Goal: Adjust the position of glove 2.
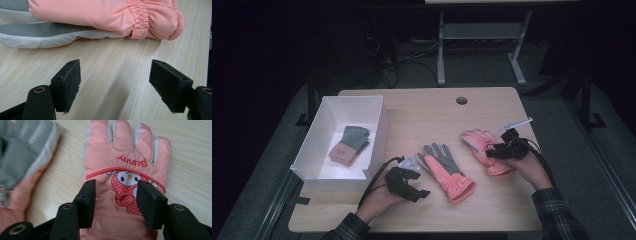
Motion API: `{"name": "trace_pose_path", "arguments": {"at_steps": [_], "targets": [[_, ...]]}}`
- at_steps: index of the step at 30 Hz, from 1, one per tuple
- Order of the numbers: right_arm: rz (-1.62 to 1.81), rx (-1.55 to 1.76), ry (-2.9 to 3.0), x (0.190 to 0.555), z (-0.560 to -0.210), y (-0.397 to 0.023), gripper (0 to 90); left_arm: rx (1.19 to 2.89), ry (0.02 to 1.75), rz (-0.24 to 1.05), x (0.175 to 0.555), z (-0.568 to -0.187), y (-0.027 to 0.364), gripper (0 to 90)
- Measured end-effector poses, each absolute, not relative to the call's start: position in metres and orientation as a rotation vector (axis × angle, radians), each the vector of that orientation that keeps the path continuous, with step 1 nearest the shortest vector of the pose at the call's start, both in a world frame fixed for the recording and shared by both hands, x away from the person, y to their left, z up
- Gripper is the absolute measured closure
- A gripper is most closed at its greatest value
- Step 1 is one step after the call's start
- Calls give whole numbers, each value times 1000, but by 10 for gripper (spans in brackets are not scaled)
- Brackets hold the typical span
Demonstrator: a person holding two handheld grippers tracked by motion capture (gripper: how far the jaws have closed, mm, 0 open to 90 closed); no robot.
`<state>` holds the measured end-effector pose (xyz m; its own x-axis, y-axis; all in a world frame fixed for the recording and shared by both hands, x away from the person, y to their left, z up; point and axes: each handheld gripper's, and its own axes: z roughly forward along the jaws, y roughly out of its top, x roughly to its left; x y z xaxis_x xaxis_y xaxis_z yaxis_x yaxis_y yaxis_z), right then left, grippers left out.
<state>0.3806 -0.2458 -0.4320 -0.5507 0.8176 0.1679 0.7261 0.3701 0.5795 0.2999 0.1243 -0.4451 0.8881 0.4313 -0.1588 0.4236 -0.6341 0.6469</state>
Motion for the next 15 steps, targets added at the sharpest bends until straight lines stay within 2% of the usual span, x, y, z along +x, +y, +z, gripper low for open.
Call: {"name": "trace_pose_path", "arguments": {"at_steps": [7,15], "targets": [[867,1379,2487,382,-446,-238,579,2328,620,2,300,-447,123,250],[873,1345,2472,380,-448,-237,819,2328,626,4,300,-447,123,250]]}}
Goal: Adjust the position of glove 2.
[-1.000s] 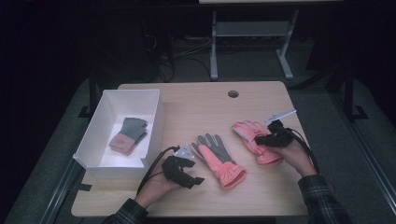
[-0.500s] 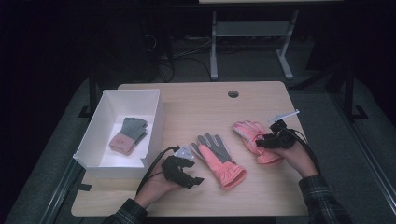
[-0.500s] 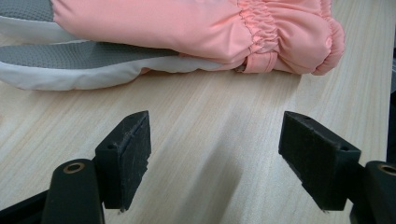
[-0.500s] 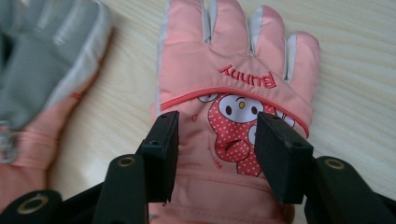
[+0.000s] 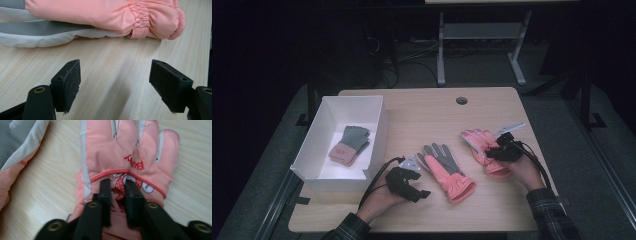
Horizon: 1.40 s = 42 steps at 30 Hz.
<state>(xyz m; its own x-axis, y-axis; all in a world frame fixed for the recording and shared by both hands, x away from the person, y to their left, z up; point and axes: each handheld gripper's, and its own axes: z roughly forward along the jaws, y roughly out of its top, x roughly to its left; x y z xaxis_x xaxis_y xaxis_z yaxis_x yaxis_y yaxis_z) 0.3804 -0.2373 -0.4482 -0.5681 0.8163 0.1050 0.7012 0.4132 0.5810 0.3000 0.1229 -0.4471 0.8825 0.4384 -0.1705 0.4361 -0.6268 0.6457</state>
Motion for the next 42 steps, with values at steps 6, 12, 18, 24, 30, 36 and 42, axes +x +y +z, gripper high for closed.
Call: {"name": "trace_pose_path", "arguments": {"at_steps": [6,12,18,24,30,36,42], "targets": [[960,1353,2464,379,-446,-246,878,2322,632,9,301,-447,124,250],[1015,1358,2456,375,-433,-252,886,2333,626,16,301,-446,125,250],[1082,1353,2439,370,-416,-256,885,2330,630,20,301,-446,126,250],[1120,1323,2426,360,-394,-254,886,2322,638,19,301,-446,126,250],[1149,1297,2426,349,-373,-242,885,2317,637,24,302,-446,126,250],[1174,1244,2456,339,-361,-220,885,2323,632,28,302,-445,126,250],[1181,1208,2484,332,-354,-194,885,2310,639,29,301,-444,126,250]]}}
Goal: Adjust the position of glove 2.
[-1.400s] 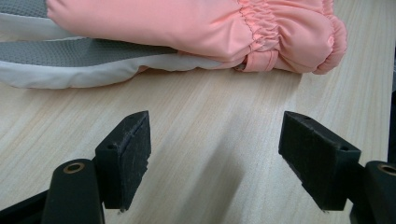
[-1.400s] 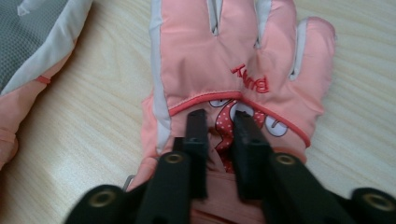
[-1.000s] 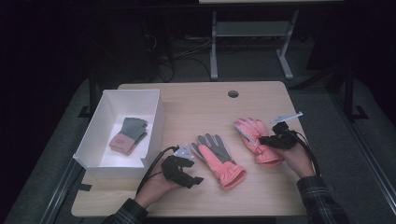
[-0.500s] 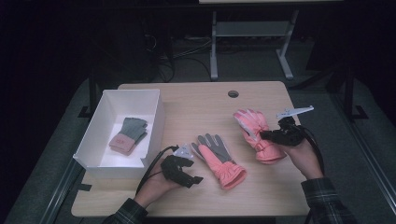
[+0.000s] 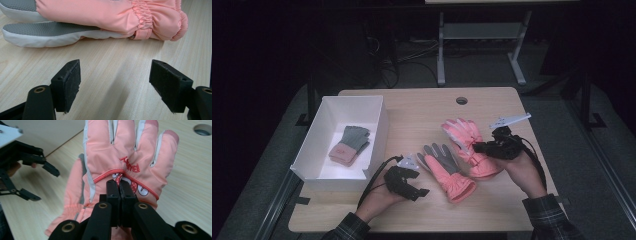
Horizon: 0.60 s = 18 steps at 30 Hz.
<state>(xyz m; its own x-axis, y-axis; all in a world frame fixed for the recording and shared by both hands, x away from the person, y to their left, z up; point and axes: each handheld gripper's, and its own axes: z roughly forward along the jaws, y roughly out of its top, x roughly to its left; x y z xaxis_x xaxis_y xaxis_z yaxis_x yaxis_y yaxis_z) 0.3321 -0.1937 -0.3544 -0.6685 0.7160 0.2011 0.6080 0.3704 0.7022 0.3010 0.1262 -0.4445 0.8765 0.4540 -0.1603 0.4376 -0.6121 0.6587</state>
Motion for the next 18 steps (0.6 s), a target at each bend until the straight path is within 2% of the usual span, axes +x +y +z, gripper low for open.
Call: {"name": "trace_pose_path", "arguments": {"at_steps": [18], "targets": [[1134,1146,2604,324,-362,-139,884,2319,634,27,301,-443,127,250]]}}
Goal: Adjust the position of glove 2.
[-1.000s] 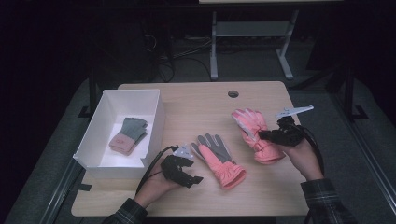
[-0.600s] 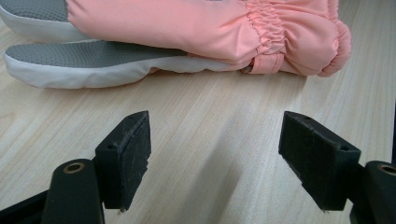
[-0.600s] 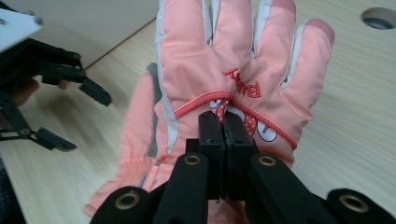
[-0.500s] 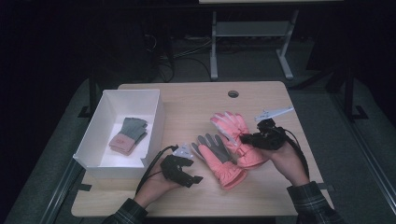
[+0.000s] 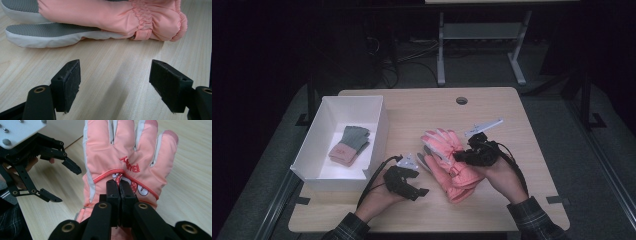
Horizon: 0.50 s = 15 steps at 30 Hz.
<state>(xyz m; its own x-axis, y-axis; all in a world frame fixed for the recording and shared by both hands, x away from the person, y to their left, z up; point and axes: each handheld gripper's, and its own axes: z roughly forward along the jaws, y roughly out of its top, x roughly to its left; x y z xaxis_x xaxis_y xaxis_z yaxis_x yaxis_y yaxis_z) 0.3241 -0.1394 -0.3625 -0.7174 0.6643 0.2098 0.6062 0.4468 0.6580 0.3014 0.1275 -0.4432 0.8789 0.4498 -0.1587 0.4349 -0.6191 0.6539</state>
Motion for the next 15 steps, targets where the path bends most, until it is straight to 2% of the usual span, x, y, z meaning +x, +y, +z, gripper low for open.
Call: {"name": "trace_pose_path", "arguments": {"at_steps": [15], "targets": [[1011,1121,2685,336,-396,-115,880,2346,607,43,303,-443,129,250]]}}
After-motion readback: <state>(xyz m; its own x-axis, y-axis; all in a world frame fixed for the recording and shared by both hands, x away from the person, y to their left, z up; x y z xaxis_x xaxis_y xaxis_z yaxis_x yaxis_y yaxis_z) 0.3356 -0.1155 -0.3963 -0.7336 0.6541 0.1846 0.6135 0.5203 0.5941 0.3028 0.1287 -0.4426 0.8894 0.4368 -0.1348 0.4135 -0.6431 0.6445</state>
